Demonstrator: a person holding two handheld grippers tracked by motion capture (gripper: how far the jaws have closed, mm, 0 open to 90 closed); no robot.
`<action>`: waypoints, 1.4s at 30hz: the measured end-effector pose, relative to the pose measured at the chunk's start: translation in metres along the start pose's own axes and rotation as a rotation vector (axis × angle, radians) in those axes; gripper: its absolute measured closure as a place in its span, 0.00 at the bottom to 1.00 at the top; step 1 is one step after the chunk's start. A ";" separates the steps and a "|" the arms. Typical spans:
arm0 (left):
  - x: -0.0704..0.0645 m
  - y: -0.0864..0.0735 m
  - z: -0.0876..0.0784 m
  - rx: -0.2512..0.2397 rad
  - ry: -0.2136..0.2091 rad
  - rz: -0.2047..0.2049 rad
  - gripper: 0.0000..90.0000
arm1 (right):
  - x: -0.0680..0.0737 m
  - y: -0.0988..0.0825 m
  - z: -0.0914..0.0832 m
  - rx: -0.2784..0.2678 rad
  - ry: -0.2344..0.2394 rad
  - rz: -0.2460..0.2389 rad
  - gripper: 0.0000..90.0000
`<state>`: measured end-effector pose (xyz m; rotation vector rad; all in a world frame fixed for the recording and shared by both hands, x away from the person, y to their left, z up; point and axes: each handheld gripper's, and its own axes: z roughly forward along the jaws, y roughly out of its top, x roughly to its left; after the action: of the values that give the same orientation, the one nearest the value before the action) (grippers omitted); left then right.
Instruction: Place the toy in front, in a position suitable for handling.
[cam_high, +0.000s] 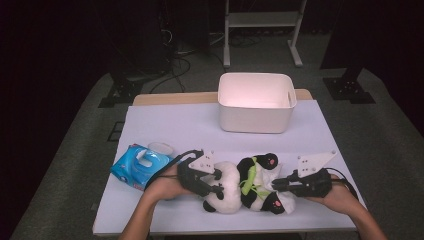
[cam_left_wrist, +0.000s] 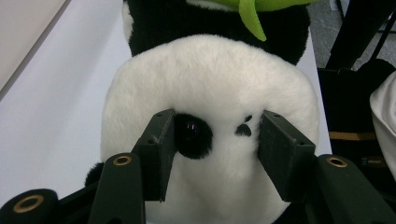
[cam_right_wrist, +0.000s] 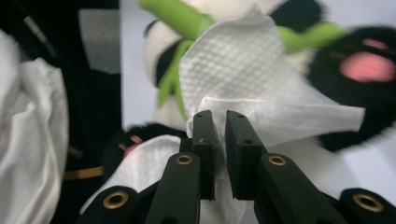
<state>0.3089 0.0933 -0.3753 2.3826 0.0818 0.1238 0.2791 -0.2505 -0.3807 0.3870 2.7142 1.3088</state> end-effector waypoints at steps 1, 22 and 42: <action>0.000 0.000 0.000 0.000 0.000 -0.001 0.53 | -0.002 -0.003 0.001 0.004 -0.003 0.004 0.91; 0.002 -0.002 0.000 -0.004 -0.005 -0.004 0.53 | -0.015 -0.016 0.006 -0.053 -0.035 0.049 0.91; 0.000 -0.002 0.000 -0.006 0.008 -0.009 0.53 | -0.025 0.044 -0.002 -0.054 -0.099 -0.069 0.91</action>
<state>0.3092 0.0943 -0.3767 2.3759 0.0954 0.1297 0.3105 -0.2330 -0.3454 0.3396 2.5816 1.3063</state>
